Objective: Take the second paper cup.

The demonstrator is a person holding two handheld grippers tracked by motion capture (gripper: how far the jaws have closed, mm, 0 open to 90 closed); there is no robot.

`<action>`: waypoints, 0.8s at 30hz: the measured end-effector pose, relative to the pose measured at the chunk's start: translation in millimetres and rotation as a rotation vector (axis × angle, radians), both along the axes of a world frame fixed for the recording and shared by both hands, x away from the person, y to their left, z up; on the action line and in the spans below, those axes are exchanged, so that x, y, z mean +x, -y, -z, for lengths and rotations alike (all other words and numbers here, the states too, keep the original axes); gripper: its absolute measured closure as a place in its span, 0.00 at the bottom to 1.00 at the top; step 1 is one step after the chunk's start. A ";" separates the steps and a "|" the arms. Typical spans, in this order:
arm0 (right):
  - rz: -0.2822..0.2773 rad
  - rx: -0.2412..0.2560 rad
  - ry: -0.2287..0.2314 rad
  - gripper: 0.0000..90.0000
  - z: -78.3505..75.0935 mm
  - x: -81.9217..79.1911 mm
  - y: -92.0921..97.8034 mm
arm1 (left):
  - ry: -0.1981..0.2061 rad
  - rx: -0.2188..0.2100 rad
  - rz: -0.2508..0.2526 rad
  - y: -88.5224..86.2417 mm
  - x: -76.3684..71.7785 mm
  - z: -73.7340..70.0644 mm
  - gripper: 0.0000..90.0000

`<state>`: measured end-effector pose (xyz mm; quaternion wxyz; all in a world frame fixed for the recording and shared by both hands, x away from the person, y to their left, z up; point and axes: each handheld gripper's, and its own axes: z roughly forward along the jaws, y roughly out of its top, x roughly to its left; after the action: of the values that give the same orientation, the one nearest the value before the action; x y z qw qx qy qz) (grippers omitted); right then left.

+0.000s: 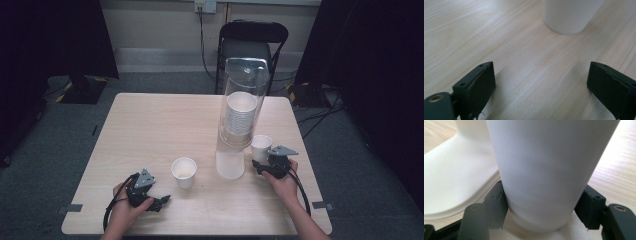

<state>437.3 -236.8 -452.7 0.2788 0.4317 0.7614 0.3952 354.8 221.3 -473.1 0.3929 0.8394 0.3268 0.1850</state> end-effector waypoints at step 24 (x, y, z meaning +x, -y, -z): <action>-0.008 -0.030 -0.055 0.36 1.6 1.5 -0.6 | 0.001 0.000 0.000 0.0 0.0 0.0 0.09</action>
<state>438.8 -236.2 -454.3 0.2626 0.4353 0.7764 0.3726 354.7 221.2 -473.2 0.3931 0.8393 0.3267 0.1852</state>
